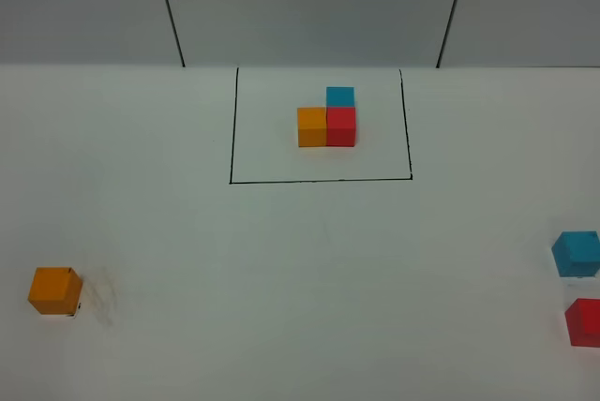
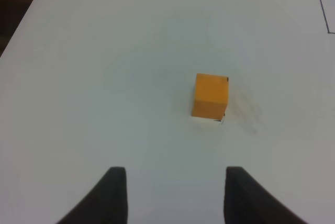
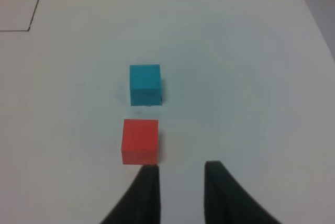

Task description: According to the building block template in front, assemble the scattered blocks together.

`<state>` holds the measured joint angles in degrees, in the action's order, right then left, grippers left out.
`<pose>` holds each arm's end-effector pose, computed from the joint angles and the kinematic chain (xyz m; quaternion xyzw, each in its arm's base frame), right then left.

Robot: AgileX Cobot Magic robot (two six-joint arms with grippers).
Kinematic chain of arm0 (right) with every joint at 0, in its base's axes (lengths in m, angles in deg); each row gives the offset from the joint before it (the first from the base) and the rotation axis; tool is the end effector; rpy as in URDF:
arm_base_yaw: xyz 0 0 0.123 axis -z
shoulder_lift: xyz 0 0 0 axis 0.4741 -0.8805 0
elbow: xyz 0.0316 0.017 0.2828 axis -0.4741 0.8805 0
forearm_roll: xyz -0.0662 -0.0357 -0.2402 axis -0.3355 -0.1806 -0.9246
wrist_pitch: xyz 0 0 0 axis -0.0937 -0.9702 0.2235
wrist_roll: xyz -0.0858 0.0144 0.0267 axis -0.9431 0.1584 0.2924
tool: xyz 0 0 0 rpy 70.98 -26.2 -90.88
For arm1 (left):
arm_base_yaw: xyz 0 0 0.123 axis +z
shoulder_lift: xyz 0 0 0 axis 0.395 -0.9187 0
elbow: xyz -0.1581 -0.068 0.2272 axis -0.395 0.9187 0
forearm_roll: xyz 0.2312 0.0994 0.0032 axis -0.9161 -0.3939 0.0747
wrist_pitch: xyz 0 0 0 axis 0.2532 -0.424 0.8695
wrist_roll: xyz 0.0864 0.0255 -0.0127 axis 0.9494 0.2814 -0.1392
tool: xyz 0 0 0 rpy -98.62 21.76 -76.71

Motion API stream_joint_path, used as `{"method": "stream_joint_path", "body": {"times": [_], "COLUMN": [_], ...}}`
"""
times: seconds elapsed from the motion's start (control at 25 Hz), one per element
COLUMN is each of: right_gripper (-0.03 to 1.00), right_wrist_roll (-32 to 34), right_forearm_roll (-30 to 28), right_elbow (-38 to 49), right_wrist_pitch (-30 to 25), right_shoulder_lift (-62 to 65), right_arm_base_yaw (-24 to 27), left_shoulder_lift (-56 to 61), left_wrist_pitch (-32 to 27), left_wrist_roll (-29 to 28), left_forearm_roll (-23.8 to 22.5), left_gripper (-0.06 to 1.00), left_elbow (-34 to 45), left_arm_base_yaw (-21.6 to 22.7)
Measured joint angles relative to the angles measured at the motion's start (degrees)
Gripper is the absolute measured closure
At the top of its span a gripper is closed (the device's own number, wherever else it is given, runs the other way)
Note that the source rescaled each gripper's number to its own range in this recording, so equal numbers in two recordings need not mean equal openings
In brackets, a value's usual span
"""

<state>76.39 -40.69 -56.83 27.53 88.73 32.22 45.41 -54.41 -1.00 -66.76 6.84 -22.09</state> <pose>-0.0046 -0.0064 0.2777 0.0338 0.8571 -0.0574 0.5108 -0.0079 0.0083 0.2772 -0.0684 0.8524 0.0239 0.5179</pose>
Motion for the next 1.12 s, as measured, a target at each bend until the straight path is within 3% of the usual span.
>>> {"method": "stream_joint_path", "body": {"times": [1.12], "right_gripper": [0.97], "right_wrist_roll": [0.0], "right_forearm_roll": [0.0], "right_elbow": [0.0], "right_wrist_pitch": [0.0], "right_shoulder_lift": [0.0], "right_arm_base_yaw": [0.0], "left_shoulder_lift": [-0.6], "left_wrist_pitch": [0.0], "left_wrist_roll": [0.4], "left_forearm_roll": [0.0], "left_gripper": [0.94], "left_elbow": [0.0], "left_arm_base_yaw": [0.0]}}
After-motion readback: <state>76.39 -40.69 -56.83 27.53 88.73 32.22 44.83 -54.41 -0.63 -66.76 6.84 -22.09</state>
